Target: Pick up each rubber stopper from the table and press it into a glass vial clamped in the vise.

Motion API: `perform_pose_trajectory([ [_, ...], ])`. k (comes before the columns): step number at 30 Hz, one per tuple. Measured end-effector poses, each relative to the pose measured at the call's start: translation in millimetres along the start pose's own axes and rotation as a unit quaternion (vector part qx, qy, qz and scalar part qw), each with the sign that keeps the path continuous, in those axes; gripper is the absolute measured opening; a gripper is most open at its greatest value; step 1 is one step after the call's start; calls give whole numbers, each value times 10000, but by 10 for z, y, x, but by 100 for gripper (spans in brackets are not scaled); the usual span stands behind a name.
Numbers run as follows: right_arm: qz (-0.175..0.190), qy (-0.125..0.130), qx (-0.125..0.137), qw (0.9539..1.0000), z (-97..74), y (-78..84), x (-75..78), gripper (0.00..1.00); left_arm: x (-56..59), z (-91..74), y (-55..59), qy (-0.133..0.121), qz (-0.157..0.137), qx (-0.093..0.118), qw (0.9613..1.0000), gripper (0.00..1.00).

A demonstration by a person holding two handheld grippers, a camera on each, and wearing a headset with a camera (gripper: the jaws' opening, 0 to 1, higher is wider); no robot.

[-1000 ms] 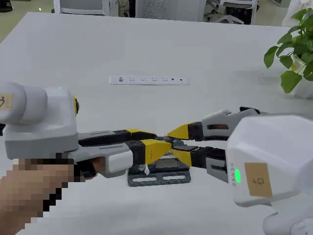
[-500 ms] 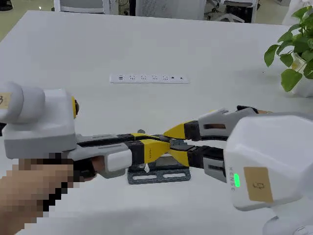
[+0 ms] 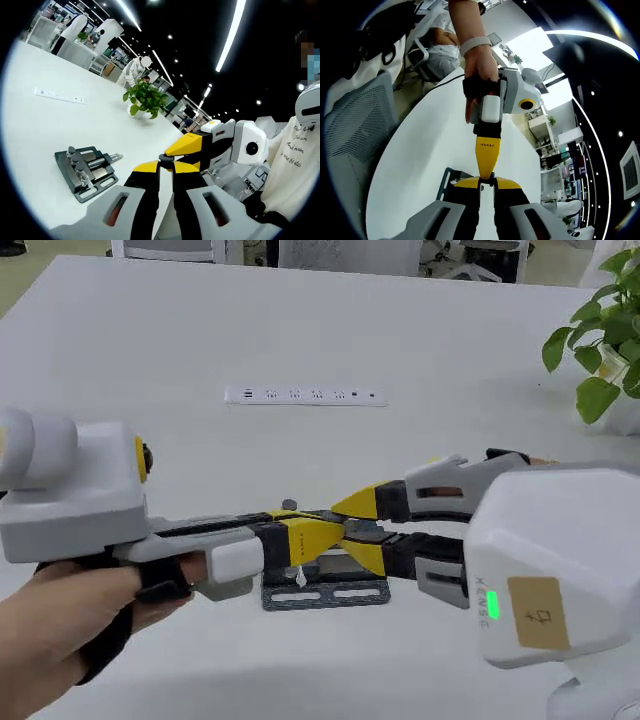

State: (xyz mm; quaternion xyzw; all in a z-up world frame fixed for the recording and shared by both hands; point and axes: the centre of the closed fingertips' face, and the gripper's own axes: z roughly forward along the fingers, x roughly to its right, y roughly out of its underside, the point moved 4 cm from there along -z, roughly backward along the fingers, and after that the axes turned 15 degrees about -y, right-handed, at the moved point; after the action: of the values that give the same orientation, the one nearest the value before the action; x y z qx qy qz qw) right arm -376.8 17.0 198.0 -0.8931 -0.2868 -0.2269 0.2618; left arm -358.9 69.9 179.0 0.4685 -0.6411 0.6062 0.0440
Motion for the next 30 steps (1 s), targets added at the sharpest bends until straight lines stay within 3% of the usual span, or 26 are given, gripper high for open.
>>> perform_pose_trajectory([
  [14,184,-152,188,9995,2,-17,15,6,8,-41,11,49,-105,44,9999,4],
  [19,494,-309,300,9979,-12,19,3,11,-16,-53,-1,-14,-84,154,9998,4],
  [21,832,-440,467,9945,-33,43,-11,12,-59,-66,3,-138,342,218,9991,4],
  [24,1284,-717,643,9870,-64,77,-28,12,-61,-76,28,-231,549,193,9980,4],
  [25,1515,-831,753,9821,-77,80,-29,12,-66,-79,45,-258,806,170,9963,4],
  [27,1738,-980,951,9753,-92,68,-21,12,-59,-79,63,-291,965,162,9948,4],
  [30,2236,-1366,1164,9580,-99,64,-35,13,-62,-77,118,-288,1334,52,9906,4],
])
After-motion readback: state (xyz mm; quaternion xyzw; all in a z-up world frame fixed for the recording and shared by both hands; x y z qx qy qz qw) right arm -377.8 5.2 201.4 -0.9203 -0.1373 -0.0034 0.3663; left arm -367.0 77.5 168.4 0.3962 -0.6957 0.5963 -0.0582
